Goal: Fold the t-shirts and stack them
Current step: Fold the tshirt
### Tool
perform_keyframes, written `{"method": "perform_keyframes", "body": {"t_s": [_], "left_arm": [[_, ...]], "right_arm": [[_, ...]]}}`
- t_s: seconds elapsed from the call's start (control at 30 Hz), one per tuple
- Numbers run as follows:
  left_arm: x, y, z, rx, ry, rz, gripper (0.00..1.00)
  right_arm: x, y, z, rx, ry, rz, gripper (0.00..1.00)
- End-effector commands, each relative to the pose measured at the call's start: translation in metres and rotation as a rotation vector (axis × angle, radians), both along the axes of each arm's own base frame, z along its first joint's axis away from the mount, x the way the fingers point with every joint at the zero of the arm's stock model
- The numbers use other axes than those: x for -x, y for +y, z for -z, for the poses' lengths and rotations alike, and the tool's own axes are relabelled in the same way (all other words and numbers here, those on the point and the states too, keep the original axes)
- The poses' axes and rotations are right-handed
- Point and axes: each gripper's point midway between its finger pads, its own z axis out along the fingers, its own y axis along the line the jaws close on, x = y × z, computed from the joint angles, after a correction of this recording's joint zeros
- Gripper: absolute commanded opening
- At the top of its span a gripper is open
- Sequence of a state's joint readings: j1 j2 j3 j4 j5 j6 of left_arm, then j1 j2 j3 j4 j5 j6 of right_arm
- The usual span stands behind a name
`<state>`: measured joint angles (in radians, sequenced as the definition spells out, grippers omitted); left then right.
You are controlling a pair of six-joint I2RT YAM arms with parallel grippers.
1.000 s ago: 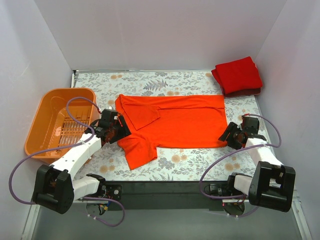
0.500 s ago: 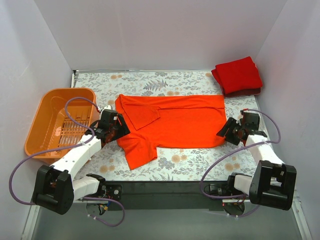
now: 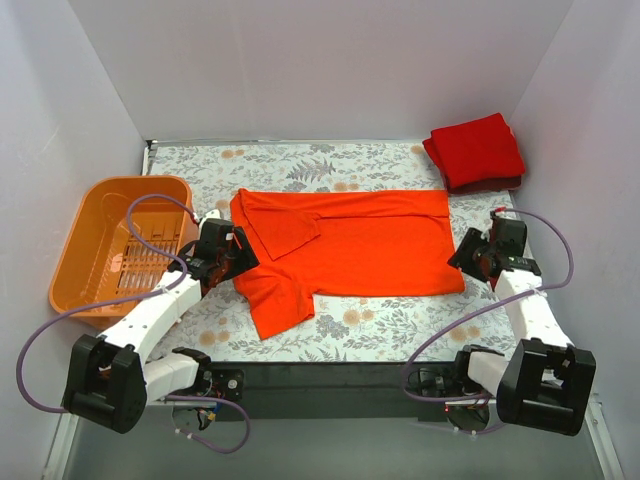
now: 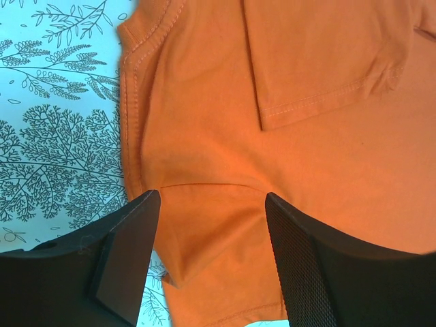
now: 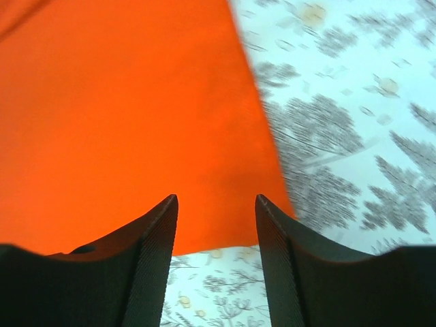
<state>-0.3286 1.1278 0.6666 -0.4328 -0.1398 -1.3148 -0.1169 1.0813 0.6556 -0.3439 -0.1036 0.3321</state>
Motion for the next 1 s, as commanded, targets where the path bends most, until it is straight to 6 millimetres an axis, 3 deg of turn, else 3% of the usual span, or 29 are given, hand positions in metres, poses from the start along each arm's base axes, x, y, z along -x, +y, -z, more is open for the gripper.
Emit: {"method": "perform_keyframes", "body": {"t_s": [0.0,0.2,0.33,0.47,0.63,0.97], "left_arm": [[-0.004,0.005,-0.01,-0.015,-0.049,-0.009,0.62],[-0.003,0.005,-0.005,-0.023,-0.028,-0.011,0.62],[-0.002,0.008,-0.003,-0.029,-0.021,-0.023,0.63],[0.0,0.011,-0.001,-0.035,-0.007,-0.054,0.62],[0.009,0.016,0.001,-0.009,0.065,-0.146,0.62],[0.035,0.037,0.036,-0.05,0.247,-0.259,0.6]], "right_arm": [[0.022,-0.028,0.028,0.046,0.105,0.095,0.55],[0.014,-0.008,0.024,-0.074,0.06,0.016,0.47],[0.015,-0.004,0.033,-0.103,0.077,0.005,0.45],[0.029,-0.015,0.058,-0.098,0.148,0.068,0.43],[0.04,-0.037,0.074,-0.059,0.196,0.157,0.43],[0.032,-0.056,0.058,0.03,0.161,0.19,0.46]]}}
